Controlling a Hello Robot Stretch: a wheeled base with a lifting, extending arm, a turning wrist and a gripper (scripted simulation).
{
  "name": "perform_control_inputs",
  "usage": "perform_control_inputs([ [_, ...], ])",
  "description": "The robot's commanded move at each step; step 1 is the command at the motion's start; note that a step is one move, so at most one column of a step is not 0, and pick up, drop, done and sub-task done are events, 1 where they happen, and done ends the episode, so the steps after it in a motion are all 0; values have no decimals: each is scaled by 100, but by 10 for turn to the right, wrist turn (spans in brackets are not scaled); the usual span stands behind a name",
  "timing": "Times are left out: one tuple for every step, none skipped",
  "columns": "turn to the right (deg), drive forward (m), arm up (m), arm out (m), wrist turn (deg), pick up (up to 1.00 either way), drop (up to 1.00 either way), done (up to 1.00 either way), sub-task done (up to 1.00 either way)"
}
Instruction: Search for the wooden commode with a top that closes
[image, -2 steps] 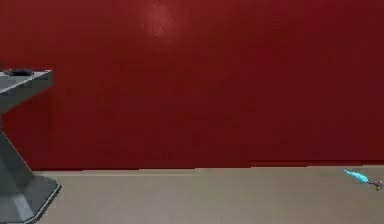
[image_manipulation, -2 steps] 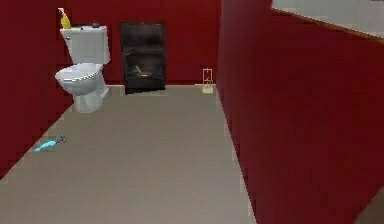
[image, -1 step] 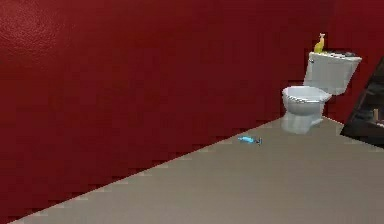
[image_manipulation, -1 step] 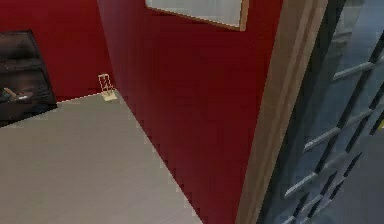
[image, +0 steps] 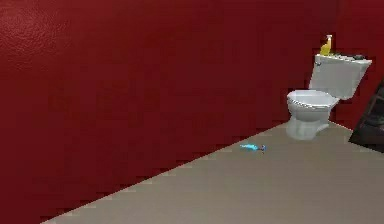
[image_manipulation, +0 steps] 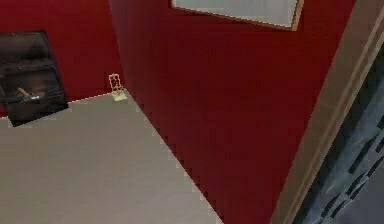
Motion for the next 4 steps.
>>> perform_control_inputs([
  [450, 0, 0, 0, 0, 0, 0, 0, 0],
  [180, 0, 0, 0, 0, 0, 0, 0, 0],
  [0, 100, 0, 0, 0, 0, 0, 0, 0],
  [30, 0, 0, 0, 0, 0, 0, 0, 0],
])
